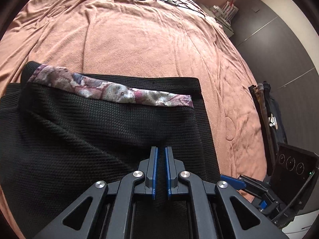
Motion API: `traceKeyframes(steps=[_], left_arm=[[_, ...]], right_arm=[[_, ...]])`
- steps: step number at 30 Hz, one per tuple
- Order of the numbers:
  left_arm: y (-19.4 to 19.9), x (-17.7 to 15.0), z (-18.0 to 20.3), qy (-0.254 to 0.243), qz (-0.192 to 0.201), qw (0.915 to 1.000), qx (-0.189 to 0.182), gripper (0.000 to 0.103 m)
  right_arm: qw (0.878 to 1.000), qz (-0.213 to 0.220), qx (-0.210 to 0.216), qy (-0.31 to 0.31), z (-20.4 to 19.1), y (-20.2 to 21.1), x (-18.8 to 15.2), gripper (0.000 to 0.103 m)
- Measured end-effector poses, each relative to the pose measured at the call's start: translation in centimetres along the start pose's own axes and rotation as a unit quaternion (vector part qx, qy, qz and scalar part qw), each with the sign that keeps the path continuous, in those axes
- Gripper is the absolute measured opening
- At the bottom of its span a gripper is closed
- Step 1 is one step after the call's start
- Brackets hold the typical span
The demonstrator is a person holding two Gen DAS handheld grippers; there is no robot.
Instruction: Fold small clothes
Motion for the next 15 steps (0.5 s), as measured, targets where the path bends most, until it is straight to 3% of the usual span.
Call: traceKeyframes(steps=[9,15], left_arm=[[-2.6,1.5,1.5,0.01,-0.021,0.999,-0.037,0.007],[-0.7,1.7,0.8,0.014,-0.011,0.9992,-0.036,0.007]], right_arm=[[1.0,0.002,-0.006,-0.02,1.0,-1.3,1.6,0.064],[1.0,-0.001,-0.012,-0.007,0.7,-2.4,2.5,0.064]])
Point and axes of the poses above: each gripper's, at about its wrist camera, not at the fingertips, and y roughly against the way its jaws point, z to its right, x to its top, the point moved 2 cm from there along -y, roughly the way its jaws point, and after that the axes turned 6 degrees about y, right-handed, at the moved point
